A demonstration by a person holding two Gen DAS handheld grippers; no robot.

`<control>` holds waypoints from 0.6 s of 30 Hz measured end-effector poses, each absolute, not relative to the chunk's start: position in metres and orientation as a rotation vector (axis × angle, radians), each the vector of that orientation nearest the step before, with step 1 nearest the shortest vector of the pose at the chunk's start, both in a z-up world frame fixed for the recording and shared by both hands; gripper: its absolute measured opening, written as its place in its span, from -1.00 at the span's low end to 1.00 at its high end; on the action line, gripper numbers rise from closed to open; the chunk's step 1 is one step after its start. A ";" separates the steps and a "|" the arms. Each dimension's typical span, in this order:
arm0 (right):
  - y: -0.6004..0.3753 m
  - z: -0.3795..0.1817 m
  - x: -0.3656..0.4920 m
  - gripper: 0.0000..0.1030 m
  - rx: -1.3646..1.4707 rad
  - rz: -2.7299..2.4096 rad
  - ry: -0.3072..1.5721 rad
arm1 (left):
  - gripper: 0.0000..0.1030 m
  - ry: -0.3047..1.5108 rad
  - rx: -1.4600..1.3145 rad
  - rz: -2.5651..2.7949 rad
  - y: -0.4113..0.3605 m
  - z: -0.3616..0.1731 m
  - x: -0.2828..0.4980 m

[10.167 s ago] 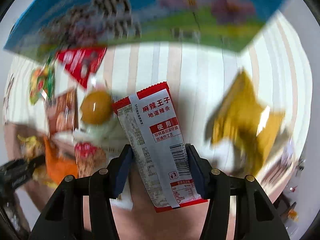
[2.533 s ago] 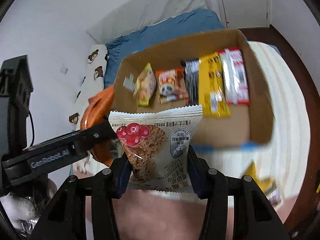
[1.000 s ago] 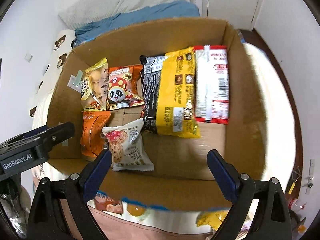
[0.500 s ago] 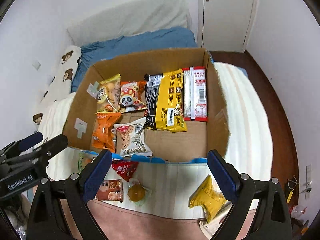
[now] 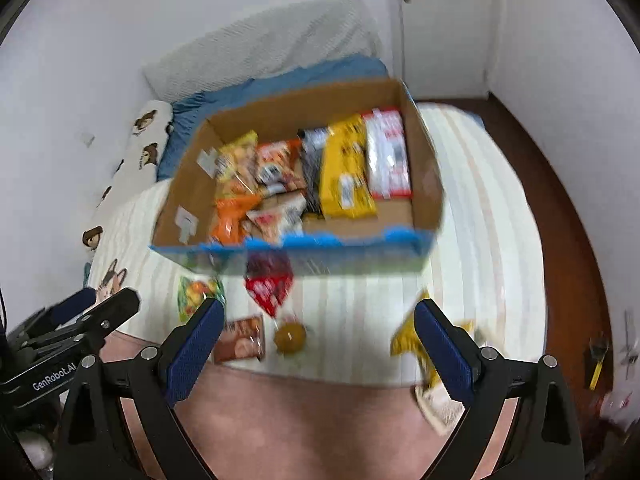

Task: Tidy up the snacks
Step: 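Lift both tools out of the box back toward the bed, then grasp the brown shrimp-cake packet with left tool while right tool grasps the Franzzi cookie pack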

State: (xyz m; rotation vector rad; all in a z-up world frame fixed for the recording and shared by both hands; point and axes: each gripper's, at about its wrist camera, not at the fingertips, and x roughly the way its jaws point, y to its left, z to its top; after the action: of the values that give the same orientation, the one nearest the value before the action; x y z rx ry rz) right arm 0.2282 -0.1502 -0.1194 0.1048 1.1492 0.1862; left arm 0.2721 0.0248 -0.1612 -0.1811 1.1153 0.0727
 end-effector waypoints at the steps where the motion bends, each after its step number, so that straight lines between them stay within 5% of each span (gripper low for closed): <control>1: -0.160 -0.129 0.226 0.90 0.138 0.158 1.171 | 0.75 1.137 -0.185 0.084 0.026 -0.171 0.270; 18: -0.322 -0.296 0.205 0.85 0.526 -0.237 1.466 | 0.75 1.405 -0.203 0.132 0.019 -0.290 0.267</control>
State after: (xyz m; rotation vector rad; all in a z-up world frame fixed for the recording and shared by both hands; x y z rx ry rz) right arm 0.2052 -0.3219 -0.2958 0.5258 1.4656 -0.2369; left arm 0.2673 0.0187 -0.2896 -0.2025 1.4048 0.1320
